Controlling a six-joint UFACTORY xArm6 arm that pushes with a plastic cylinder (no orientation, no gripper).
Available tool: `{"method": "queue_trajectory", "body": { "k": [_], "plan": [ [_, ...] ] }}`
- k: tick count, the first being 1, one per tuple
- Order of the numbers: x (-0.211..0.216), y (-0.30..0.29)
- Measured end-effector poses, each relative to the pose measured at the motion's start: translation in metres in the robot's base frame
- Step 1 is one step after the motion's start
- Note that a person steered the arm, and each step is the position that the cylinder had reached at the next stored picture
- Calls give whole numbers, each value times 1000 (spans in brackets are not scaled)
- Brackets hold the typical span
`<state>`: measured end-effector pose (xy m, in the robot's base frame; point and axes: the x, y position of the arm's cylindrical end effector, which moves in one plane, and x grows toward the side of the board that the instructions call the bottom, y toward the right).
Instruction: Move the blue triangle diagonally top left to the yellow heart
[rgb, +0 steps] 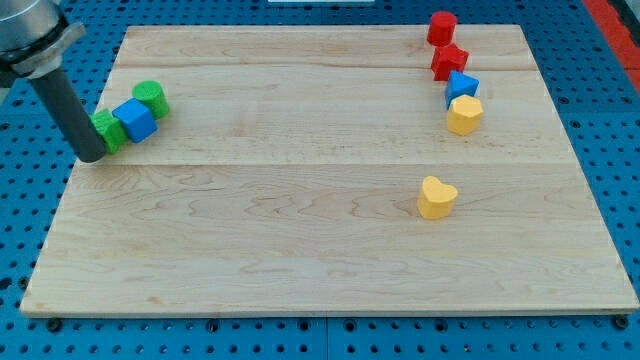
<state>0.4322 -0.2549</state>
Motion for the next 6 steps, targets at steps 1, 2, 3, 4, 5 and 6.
{"method": "queue_trajectory", "body": {
  "k": [1, 2, 3, 4, 5, 6],
  "plan": [
    [0, 21],
    [1, 46],
    [3, 146],
    [3, 291],
    [2, 428],
    [-41, 504]
  ]
}}
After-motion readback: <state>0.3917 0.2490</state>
